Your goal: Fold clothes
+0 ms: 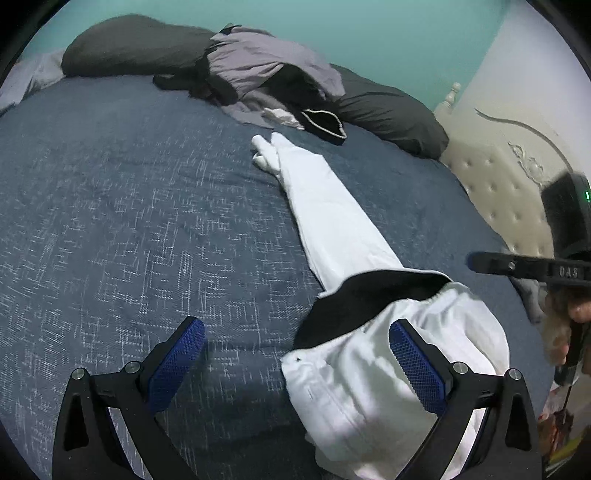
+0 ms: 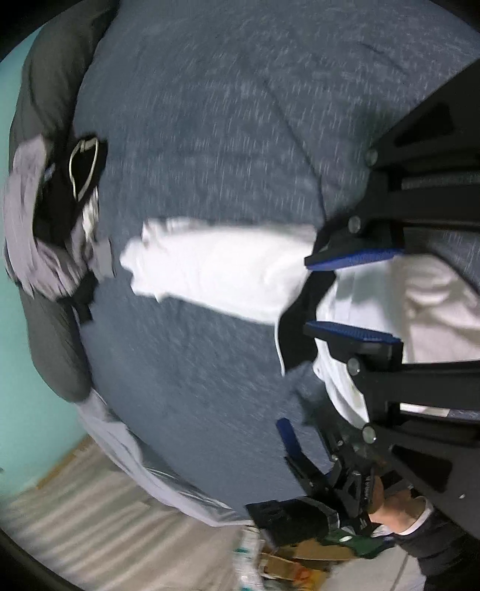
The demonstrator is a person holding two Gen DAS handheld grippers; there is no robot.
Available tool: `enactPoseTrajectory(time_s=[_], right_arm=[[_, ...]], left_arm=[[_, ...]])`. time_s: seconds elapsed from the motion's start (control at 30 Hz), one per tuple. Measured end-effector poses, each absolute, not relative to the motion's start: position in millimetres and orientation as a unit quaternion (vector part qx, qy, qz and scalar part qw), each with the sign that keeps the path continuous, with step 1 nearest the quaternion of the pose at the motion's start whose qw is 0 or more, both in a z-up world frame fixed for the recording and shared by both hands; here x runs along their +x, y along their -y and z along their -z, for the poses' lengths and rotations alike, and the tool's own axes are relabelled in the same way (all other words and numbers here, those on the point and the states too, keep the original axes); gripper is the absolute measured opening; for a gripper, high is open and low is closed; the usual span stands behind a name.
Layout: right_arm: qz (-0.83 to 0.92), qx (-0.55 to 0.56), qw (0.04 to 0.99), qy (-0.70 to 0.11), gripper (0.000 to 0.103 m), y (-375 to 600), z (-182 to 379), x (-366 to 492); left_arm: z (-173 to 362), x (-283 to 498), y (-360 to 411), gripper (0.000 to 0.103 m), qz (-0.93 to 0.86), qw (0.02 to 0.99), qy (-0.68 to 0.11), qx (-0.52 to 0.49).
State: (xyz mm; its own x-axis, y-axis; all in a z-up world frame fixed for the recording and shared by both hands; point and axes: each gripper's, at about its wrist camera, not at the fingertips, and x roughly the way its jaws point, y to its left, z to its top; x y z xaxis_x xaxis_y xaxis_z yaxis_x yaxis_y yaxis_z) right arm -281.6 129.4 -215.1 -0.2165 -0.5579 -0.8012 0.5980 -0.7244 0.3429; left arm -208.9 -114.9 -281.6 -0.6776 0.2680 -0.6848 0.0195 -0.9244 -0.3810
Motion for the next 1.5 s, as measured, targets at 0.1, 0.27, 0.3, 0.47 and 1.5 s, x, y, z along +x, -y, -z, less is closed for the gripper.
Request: enactPoseTrajectory(time_s=[0.1, 0.27, 0.3, 0.47, 1.5], right_arm=[[0.781, 0.512, 0.357, -0.006, 0.028, -150.3, 222.5, -284.4], [0.771, 0.533, 0.347, 0.019, 0.029, -169.5, 240.2, -285.6], [0.769, 0.535, 0.349, 0.023, 0.029, -170.0, 243.0, -285.5], [0.764, 0.530, 0.365, 0.043, 0.029, -166.6, 247.1, -283.4], [0.761, 0.509, 0.402, -0.017, 0.017, -148.5, 242.1, -263.0]], left_arm=[[283.6, -216.6, 115.1, 0.101, -0.896, 0.071, 0.182, -0.398], [286.6, -227.3, 112.6, 0.098, -0.894, 0.075, 0.177, -0.404], [287.8, -229.2, 112.3, 0.095, -0.894, 0.075, 0.176, -0.405], [296.6, -237.9, 109.5, 0.078, -0.890, 0.075, 0.161, -0.420], [303.9, -240.2, 90.6, 0.015, -0.887, 0.115, 0.152, -0.420]])
